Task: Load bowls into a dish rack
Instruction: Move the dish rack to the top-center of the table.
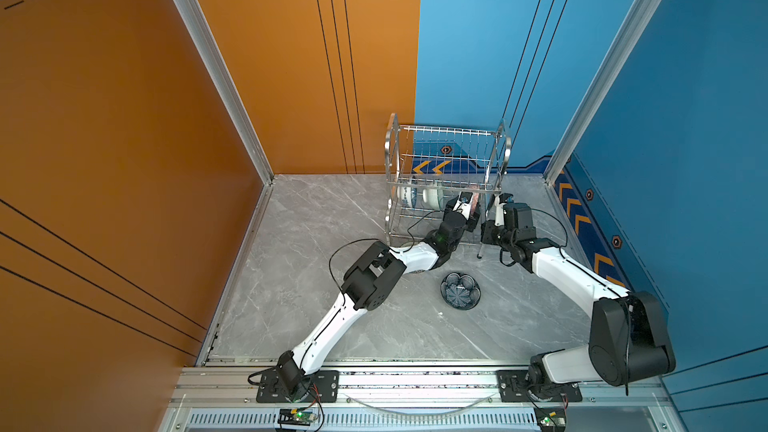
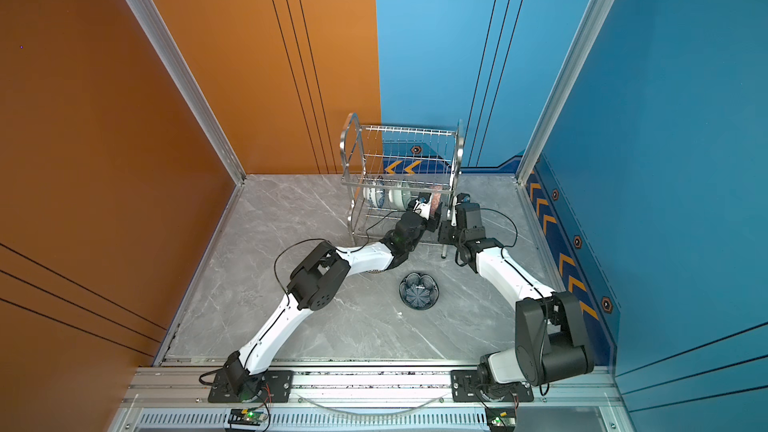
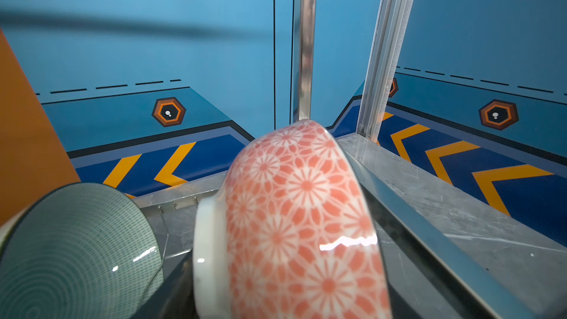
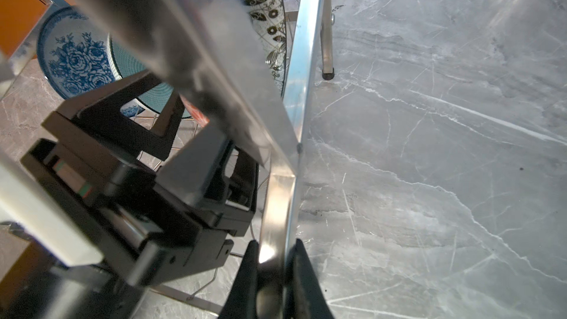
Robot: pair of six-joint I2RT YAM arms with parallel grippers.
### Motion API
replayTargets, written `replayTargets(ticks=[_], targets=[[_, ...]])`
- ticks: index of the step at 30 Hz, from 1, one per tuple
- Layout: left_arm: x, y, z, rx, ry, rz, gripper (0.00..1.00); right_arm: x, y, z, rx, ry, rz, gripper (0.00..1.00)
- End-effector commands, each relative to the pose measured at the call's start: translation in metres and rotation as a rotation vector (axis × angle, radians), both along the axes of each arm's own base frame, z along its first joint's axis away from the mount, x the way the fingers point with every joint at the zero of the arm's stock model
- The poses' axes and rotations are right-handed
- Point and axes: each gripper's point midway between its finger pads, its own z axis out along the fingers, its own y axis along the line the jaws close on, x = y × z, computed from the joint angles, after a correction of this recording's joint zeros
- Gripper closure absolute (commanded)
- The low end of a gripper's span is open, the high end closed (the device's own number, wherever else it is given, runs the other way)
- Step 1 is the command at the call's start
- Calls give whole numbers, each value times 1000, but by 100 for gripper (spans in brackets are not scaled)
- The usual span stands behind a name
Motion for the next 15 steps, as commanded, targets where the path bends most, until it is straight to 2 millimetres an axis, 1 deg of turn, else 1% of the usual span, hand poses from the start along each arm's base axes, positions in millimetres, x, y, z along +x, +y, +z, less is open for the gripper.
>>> replayTargets(ticks=[1,7,15], targets=[[4,17,51,-63,-95,54,49,-4,12,4,79,-4,25,93],[14,25,38,-78,-54,68,48,-4,12,6,81,-6,27,93],[23,23,25,-83,-7,51,48,-4,13,5,87,-6,30,93]])
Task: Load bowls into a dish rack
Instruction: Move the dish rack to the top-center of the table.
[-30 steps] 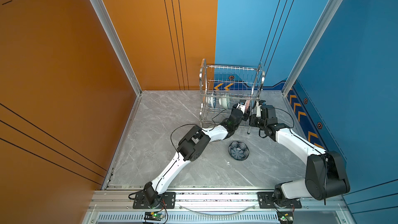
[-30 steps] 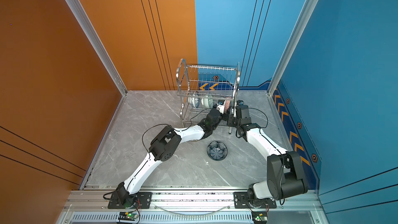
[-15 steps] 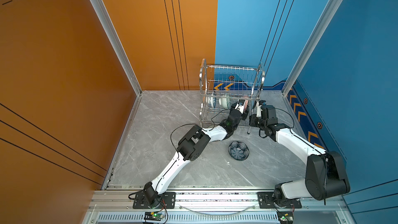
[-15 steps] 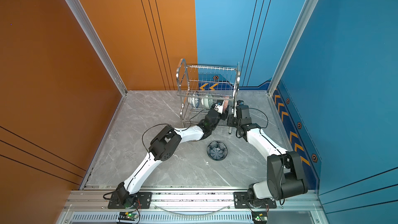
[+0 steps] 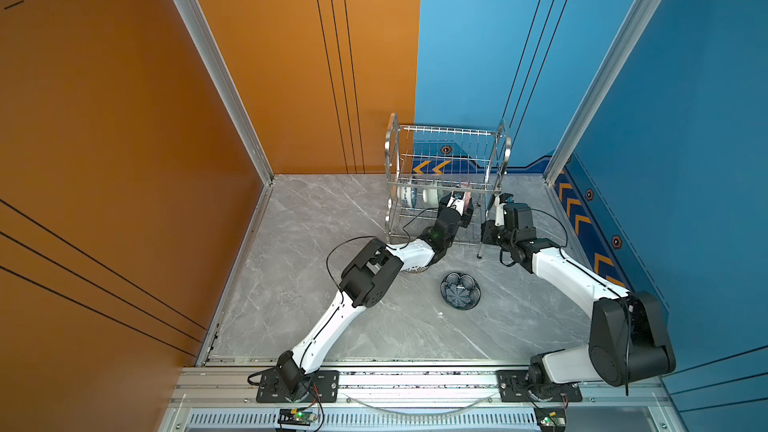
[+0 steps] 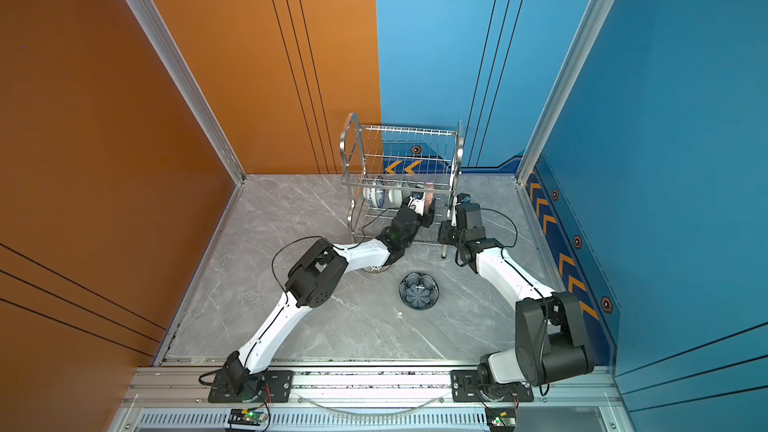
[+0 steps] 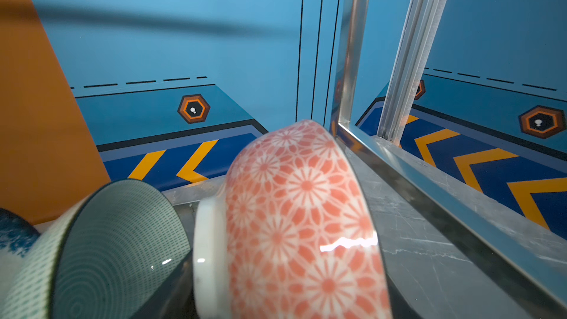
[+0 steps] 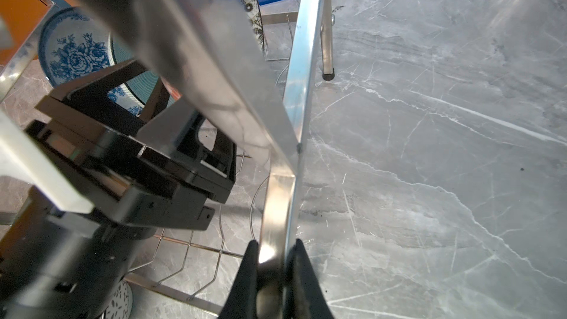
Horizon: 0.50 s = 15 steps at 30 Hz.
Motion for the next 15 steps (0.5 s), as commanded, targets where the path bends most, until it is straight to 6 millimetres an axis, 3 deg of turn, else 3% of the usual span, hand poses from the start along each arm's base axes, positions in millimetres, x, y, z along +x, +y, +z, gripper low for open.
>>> replayTargets(ticks=[1,15], targets=[[4,0,30,-75,-31,-5,48,-5,13,5,85,-2,30,93],[2,-21,13,-148,72,-73,49,-4,14,4,93,-5,33,93]])
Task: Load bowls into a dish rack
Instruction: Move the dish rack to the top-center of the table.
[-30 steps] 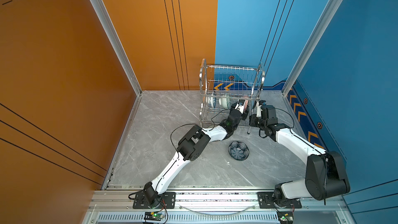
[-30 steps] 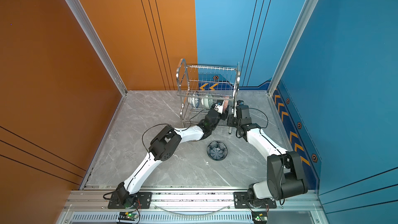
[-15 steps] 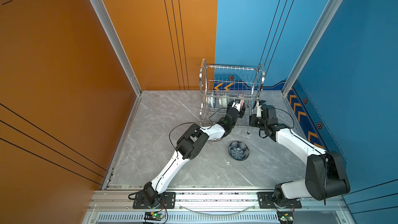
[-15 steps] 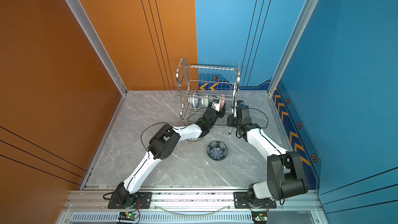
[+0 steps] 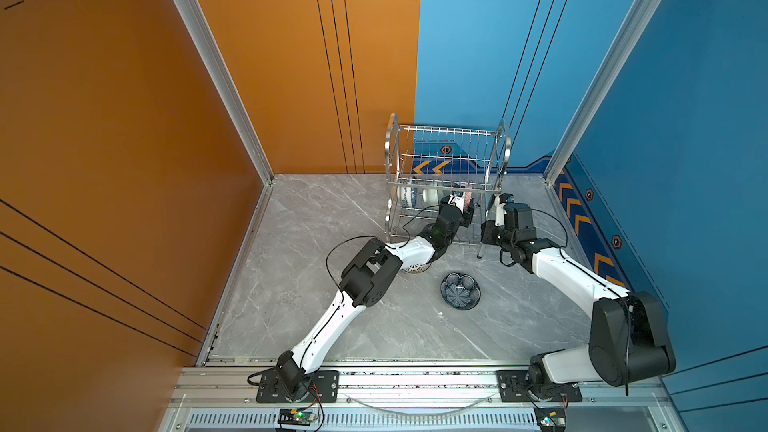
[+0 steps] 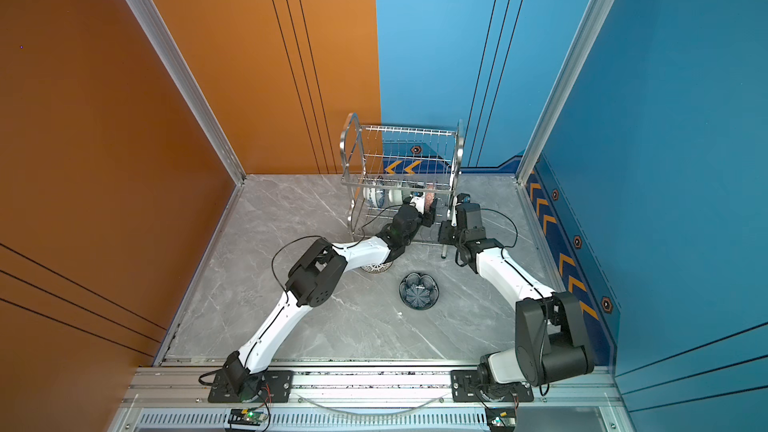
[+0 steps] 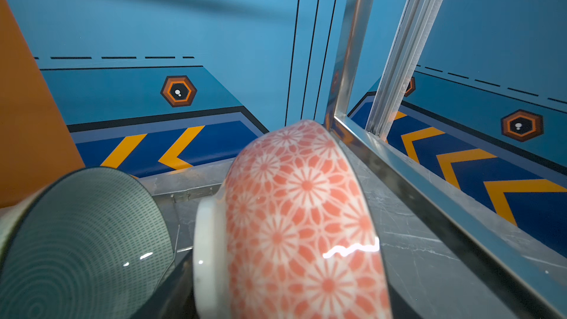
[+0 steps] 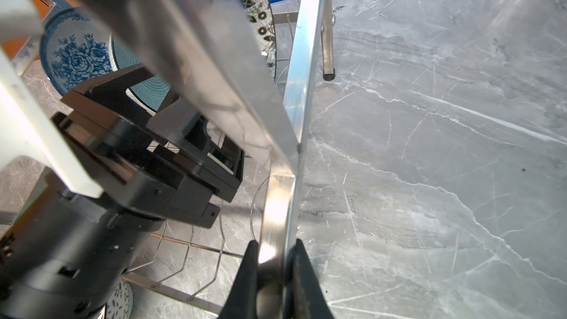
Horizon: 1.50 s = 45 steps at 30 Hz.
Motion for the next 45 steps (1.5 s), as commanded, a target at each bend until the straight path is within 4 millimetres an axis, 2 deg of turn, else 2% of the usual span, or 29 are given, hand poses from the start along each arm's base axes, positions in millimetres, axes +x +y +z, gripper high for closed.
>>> replayTargets(ticks=[1,7,11,17,26,31,41,45], targets=[[1,-8,14,-93,7,-18,49,-4,14,4,92,-3,32,93],[-1,-7,11,-60,-3,-9,48,-4,14,3,94,-4,33,93],[-3,-8,15,24,-55,4,48,-4,14,3,94,-2,34,93],[2,-6,14,81,-81,38,48,-3,15,4,98,-4,38,93],[18,-13,-12,62,37,31,48,-5,13,4,101,-12,41,93],[15,-27,-23,9,106,-23,48,-4,16,4,108,-9,57,93],[12,-36,-23,-65,142,-59,45,0,23,5,128,-7,75,93],[11,-34,-19,-49,129,-59,37,0,23,6,132,-9,72,93]])
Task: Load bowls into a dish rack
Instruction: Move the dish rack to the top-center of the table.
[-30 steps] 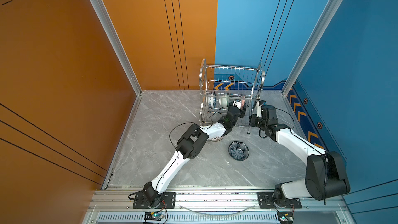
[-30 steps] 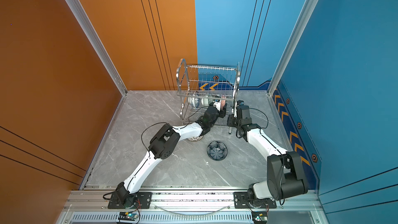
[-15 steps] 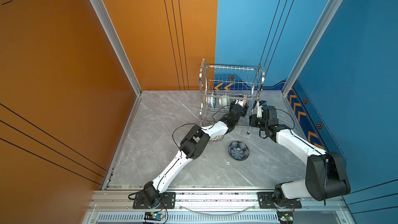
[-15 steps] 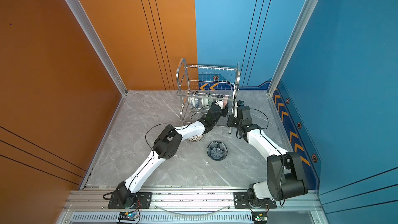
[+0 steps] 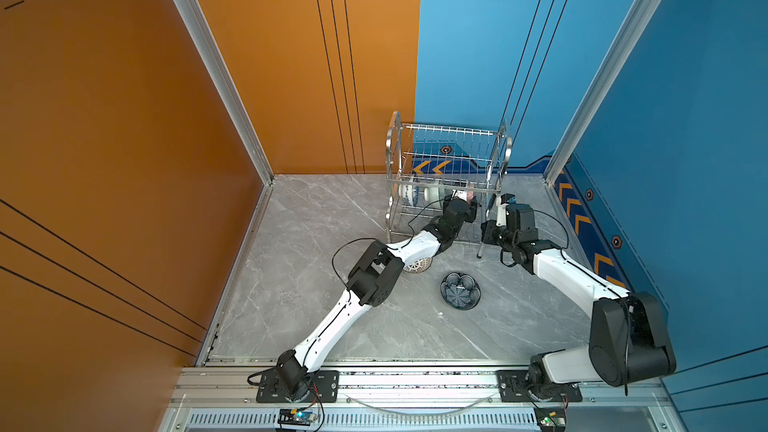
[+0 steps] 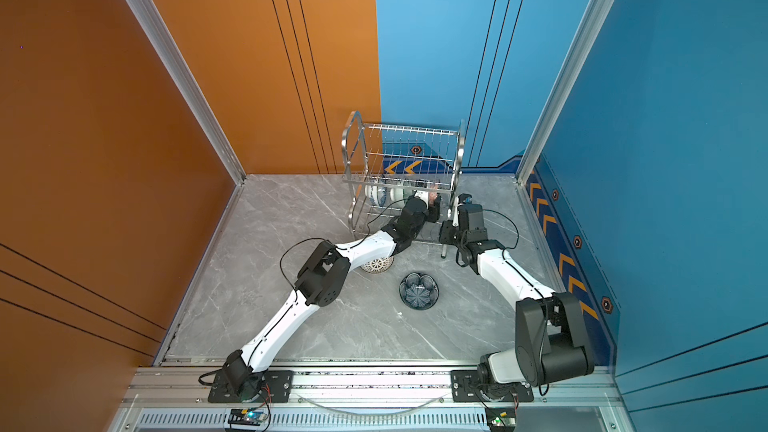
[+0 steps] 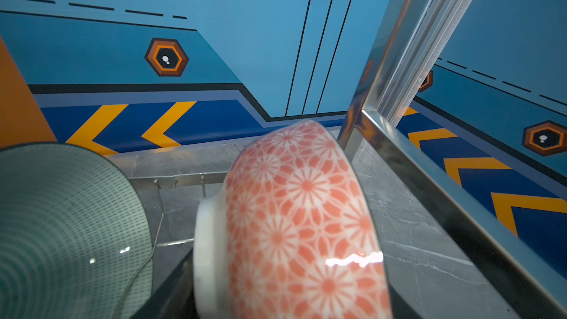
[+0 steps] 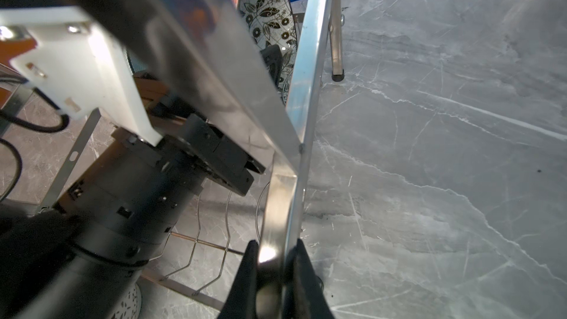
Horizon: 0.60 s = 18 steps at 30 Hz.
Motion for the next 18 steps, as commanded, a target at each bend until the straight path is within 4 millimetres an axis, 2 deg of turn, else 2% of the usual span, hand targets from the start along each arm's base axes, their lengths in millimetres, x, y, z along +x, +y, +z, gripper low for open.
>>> replayTargets(ticks=[1,13,18], targets=[[-7,-16,1,-23,2,-72,36,-2,23,5,93,2,69,93],[-11,-11,12,32,-32,-50,22,-2,23,8,99,-4,65,93],[-16,-11,22,53,-67,-54,18,-2,24,9,102,-6,65,93]])
